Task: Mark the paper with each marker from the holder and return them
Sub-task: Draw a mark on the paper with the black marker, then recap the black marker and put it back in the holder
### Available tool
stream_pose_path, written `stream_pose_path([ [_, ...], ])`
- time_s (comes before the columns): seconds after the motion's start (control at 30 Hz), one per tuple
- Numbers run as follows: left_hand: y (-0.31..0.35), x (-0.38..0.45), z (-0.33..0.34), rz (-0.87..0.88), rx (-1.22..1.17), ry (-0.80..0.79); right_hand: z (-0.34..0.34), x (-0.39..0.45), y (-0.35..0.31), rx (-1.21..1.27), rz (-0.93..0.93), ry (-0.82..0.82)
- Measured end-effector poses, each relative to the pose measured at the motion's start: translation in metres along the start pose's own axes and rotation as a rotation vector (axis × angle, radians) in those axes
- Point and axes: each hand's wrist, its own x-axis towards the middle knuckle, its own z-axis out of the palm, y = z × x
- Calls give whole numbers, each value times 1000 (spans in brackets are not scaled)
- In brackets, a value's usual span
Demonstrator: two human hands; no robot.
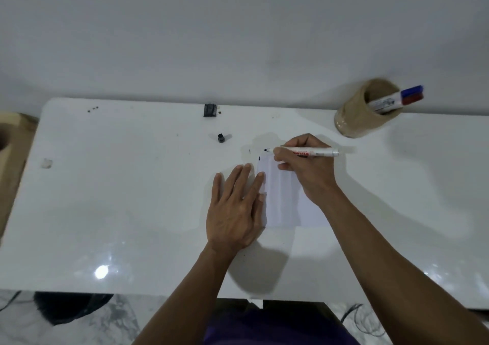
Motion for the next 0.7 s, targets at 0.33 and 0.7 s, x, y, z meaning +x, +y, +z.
stream_pose_path([
  [0.33, -17, 46, -40, -318, -192, 175, -6, -30, -26, 280, 69, 63],
  [0.7, -46, 108, -52, -408, -203, -37, 1, -27, -34, 265, 65, 121],
])
